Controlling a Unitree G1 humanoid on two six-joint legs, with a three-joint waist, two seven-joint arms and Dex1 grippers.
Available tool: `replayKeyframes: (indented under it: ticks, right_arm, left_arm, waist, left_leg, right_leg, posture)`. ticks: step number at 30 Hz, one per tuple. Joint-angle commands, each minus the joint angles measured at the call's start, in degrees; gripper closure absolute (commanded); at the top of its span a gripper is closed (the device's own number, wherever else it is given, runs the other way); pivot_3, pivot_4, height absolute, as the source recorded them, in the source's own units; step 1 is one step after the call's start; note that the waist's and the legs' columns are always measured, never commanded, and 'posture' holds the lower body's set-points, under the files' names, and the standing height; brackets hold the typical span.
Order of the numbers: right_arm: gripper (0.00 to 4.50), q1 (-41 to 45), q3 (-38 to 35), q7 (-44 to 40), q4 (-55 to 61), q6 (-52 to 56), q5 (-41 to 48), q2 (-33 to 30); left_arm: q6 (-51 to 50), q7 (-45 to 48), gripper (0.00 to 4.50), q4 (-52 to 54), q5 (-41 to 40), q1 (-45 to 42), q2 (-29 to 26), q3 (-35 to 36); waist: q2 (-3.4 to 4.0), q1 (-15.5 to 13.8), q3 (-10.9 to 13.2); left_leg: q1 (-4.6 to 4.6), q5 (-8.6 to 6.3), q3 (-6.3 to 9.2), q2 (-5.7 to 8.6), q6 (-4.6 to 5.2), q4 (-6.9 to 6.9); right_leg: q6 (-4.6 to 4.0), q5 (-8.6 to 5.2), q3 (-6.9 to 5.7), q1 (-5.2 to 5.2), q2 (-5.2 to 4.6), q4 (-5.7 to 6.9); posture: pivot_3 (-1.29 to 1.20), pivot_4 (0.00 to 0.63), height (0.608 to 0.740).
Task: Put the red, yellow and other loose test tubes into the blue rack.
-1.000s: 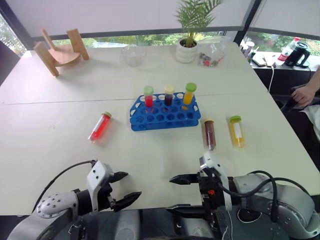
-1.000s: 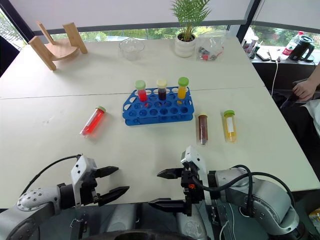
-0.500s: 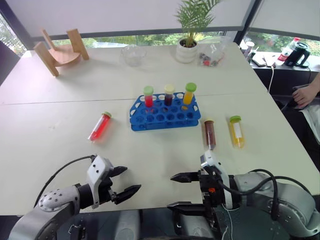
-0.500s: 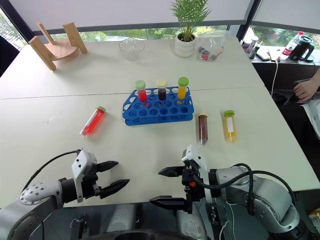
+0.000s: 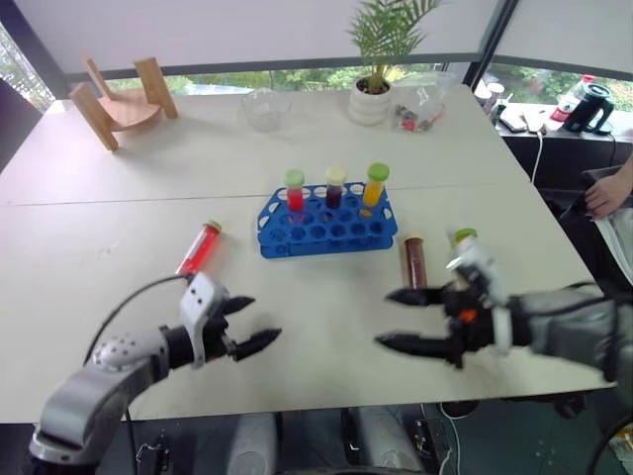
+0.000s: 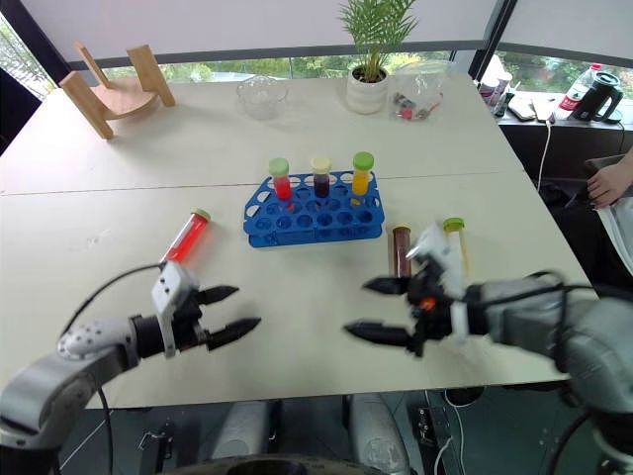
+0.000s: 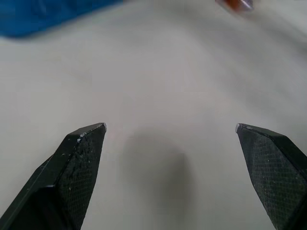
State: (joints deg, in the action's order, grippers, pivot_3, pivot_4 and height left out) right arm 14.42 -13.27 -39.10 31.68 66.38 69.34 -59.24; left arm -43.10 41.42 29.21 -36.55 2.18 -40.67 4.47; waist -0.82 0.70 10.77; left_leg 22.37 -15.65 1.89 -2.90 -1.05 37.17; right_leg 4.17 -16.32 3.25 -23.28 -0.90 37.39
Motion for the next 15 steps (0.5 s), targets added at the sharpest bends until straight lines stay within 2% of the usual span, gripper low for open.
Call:
replayKeyframes:
  ticks: [1,4,6,8,11,15]
  right_arm:
    - [0.00,12.76,2.88,-5.05,-15.77,-2.69,-11.44,-11.27]
    - [0.00,21.25,17.48,-12.91,-25.32,-4.55,-25.50,-18.54]
    - [0.00,29.38,26.61,-17.24,-31.90,-3.09,-33.58,-18.42]
    - [0.00,37.87,33.70,-20.21,-39.99,-1.04,-40.46,-15.46]
    - [0.00,48.50,41.54,-23.40,-56.05,0.19,-49.28,-8.54]
    - [0.00,55.70,45.04,-25.65,-72.65,0.99,-55.49,0.37]
  left_arm:
    - [-3.97,7.78,0.02,1.99,-7.13,-11.83,-6.42,2.41]
    - [-4.34,9.82,0.02,2.23,-6.36,-18.16,-9.11,-0.24]
    - [-4.30,11.17,0.02,2.70,-5.70,-20.54,-10.85,-1.43]
    - [-3.85,11.84,0.02,2.71,-5.24,-22.46,-11.58,-2.06]
    - [-3.19,11.11,0.02,2.95,-4.16,-24.85,-11.00,-3.44]
    - [-3.13,9.83,0.02,4.41,-3.61,-24.32,-10.01,-4.30]
  waist:
    - [0.15,-0.01,0.16]
    - [0.22,-0.06,0.13]
    - [0.16,0.32,0.09]
    - [0.23,1.10,0.16]
    - [0.33,1.60,0.18]
    - [0.33,1.69,0.19]
  left_leg:
    - [0.07,0.00,-0.01,0.00,0.00,-0.04]
    - [0.07,0.01,-0.13,0.02,0.00,-0.09]
    - [0.07,-0.12,-0.19,0.01,0.21,-0.23]
    - [0.10,-0.22,-0.27,0.00,0.38,-0.20]
    - [0.85,-0.19,-0.26,0.00,0.35,-0.17]
    - [1.10,-0.14,-0.29,0.01,0.28,-0.19]
  right_leg:
    - [-0.05,0.03,0.00,-0.10,0.00,-0.02]
    - [-0.05,0.01,-0.01,-0.15,-0.06,-0.13]
    - [0.02,0.00,0.02,-0.15,-0.07,-0.23]
    - [0.28,0.03,0.15,-0.27,-0.01,-0.21]
    - [0.28,0.03,0.31,-1.21,0.08,0.02]
    - [0.28,0.04,0.38,-1.52,0.07,0.16]
  posture:
    - [0.00,0.150,0.740]
    - [0.00,0.150,0.740]
    - [0.00,0.150,0.740]
    - [0.00,0.150,0.740]
    - [0.00,0.150,0.740]
    - [0.00,0.150,0.740]
